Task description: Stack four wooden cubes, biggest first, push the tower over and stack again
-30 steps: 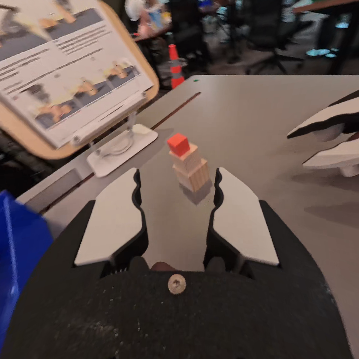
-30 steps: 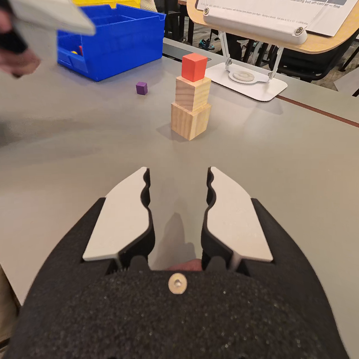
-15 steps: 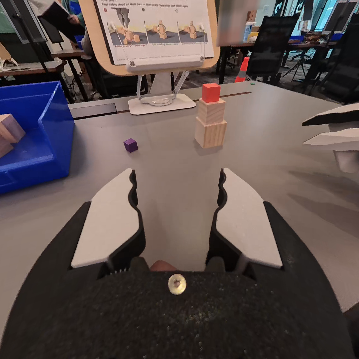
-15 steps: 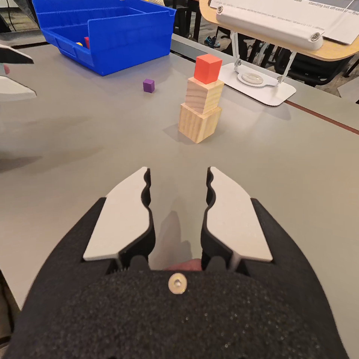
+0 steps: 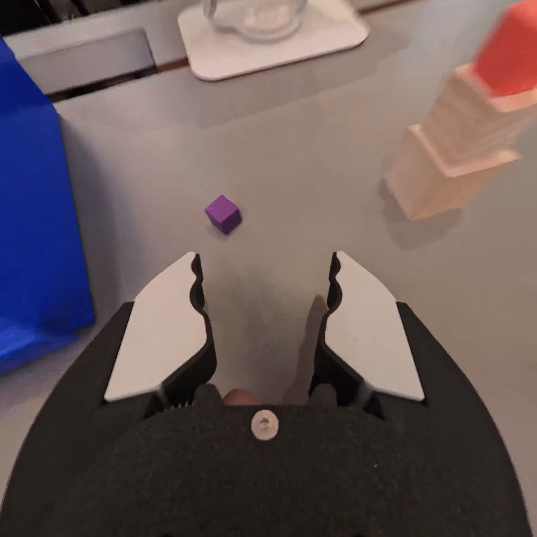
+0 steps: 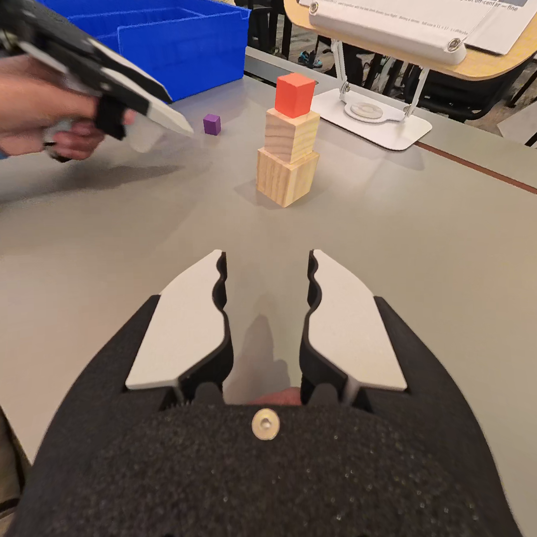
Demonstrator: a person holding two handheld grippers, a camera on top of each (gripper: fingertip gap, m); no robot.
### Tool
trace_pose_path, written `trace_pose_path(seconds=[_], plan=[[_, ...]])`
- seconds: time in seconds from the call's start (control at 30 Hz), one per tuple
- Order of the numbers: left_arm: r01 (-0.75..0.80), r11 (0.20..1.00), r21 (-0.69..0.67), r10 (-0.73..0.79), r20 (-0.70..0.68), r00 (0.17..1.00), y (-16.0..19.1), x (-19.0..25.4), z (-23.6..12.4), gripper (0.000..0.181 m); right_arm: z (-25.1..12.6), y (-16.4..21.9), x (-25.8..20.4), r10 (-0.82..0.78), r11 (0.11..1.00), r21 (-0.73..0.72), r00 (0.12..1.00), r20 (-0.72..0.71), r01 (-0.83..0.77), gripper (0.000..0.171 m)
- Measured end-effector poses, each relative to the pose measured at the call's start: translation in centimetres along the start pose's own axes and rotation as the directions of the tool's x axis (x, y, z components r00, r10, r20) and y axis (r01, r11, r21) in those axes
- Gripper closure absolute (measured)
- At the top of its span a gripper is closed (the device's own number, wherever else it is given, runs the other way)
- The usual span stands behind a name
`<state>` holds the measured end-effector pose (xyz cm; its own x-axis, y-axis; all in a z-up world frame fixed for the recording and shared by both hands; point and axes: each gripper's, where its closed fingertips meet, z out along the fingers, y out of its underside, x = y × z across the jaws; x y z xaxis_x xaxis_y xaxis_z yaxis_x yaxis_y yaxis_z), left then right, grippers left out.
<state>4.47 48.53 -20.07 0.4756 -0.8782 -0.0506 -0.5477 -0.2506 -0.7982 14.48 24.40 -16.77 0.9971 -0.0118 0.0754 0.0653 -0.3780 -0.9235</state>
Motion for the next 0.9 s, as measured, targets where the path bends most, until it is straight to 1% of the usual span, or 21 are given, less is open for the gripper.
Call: trace_pose_path(seconds=[0.07,0.13,0.2,0.23,0.27,0.33,0.37,0.47,0.53,0.63,0.73,0.8,0.87,0.9], plan=[[0.032,0.997,-0.076,-0.027,0.063,0.998,0.0,-2.3,2.5,0.098,-0.1,-0.1,0.0,0.002,1.0,0.004,1.0,0.004,-0.002,0.119],[0.093,0.985,-0.147,-0.081,0.09,0.993,0.4,-3.6,4.4,0.098,0.0,0.1,0.2,0.008,1.0,0.002,1.0,0.007,-0.008,0.119],[0.15,0.97,-0.189,-0.132,0.108,0.985,0.8,-4.2,5.7,0.101,0.1,0.4,0.3,0.021,1.0,-0.003,1.0,0.012,-0.021,0.119],[0.169,0.968,-0.186,-0.148,0.118,0.982,0.7,-4.4,6.0,0.102,0.1,0.4,0.3,0.027,1.0,-0.003,1.0,0.016,-0.027,0.119],[0.174,0.968,-0.179,-0.154,0.12,0.981,0.4,-4.4,6.3,0.108,0.1,0.5,0.3,0.029,1.0,-0.003,0.999,0.018,-0.029,0.119],[0.188,0.966,-0.177,-0.169,0.117,0.979,0.1,-4.3,6.6,0.109,0.1,0.4,0.3,0.03,1.0,0.0,0.999,0.019,-0.03,0.119],[0.188,0.967,-0.174,-0.17,0.117,0.979,0.0,-4.2,6.7,0.117,0.1,0.4,0.3,0.03,1.0,0.001,0.999,0.021,-0.03,0.119],[0.164,0.973,-0.161,-0.15,0.099,0.984,-0.3,-3.8,6.9,0.151,0.1,0.2,0.2,0.026,1.0,0.005,0.999,0.024,-0.027,0.119],[0.157,0.974,-0.164,-0.146,0.075,0.986,-0.4,-3.5,6.9,0.151,0.0,0.1,0.2,0.027,1.0,0.007,0.999,0.025,-0.027,0.119],[0.134,0.98,-0.146,-0.127,0.055,0.99,-0.6,-3.3,6.7,0.151,0.0,0.0,0.2,0.023,1.0,0.007,0.999,0.025,-0.023,0.12],[0.075,0.994,-0.082,-0.072,0.044,0.996,-1.6,-2.9,5.6,0.151,-0.1,-0.1,0.1,0.019,1.0,0.01,1.0,0.022,-0.019,0.12],[0.011,1.0,-0.001,-0.011,0.018,1.0,-3.0,-2.0,3.9,0.151,-0.2,-0.2,0.2,0.018,1.0,0.01,1.0,0.02,-0.018,0.12],[-0.066,0.995,0.077,0.065,0.019,0.998,-4.1,-1.0,1.5,0.151,-0.3,-0.1,0.3,0.019,1.0,0.01,1.0,0.017,-0.02,0.12],[-0.109,0.985,0.132,0.11,-0.002,0.994,-4.9,-0.1,0.1,0.151,-0.3,0.0,0.4,0.021,1.0,0.009,1.0,0.016,-0.021,0.12]])
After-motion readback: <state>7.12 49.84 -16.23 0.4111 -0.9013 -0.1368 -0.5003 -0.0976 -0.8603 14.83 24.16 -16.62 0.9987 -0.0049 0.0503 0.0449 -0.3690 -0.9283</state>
